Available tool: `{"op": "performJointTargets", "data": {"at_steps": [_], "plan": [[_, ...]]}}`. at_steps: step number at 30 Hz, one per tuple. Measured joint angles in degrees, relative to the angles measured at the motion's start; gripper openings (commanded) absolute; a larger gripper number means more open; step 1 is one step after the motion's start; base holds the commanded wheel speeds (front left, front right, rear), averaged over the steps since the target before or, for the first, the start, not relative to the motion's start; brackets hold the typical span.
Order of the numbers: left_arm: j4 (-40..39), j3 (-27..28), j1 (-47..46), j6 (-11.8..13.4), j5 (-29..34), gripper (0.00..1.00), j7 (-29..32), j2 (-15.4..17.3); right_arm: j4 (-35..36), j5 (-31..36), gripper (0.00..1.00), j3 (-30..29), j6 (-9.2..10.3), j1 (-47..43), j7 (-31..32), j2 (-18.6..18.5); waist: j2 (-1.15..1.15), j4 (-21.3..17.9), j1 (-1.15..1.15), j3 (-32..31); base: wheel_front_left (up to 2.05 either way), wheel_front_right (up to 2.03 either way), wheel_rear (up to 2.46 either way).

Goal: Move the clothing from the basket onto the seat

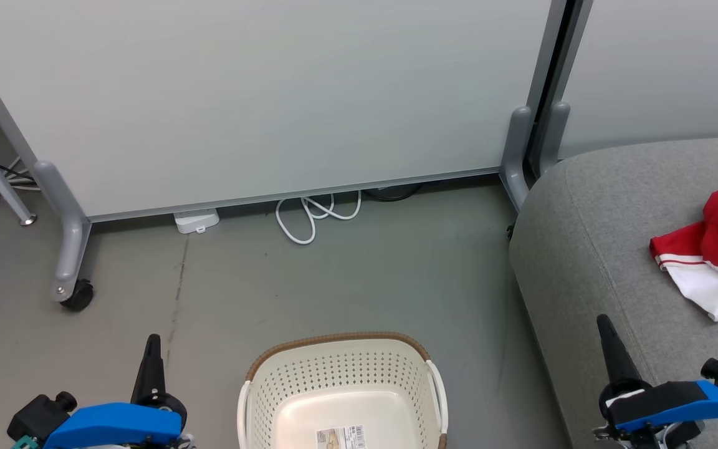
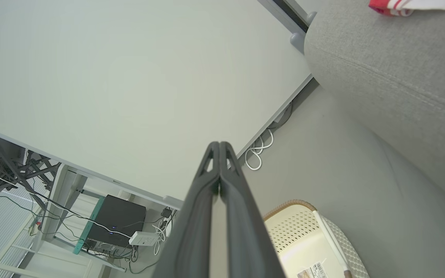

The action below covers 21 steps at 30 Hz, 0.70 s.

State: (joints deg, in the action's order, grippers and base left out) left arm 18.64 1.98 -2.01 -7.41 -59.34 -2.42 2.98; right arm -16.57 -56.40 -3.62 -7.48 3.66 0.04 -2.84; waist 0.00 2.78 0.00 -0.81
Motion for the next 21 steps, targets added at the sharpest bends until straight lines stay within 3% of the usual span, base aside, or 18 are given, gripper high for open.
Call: {"op": "performJointTargets", "data": {"at_steps": [21], "plan": [[-1.7, 1.6, -1.5, 0.0, -11.7, 0.0, 3.3, 0.0, 0.9, -12.8, 0.0, -1.0, 0.0, 0.8, 2.4, 0.0, 0.0, -0.8, 0.0, 0.3, 0.0, 0.0, 0.0]]}}
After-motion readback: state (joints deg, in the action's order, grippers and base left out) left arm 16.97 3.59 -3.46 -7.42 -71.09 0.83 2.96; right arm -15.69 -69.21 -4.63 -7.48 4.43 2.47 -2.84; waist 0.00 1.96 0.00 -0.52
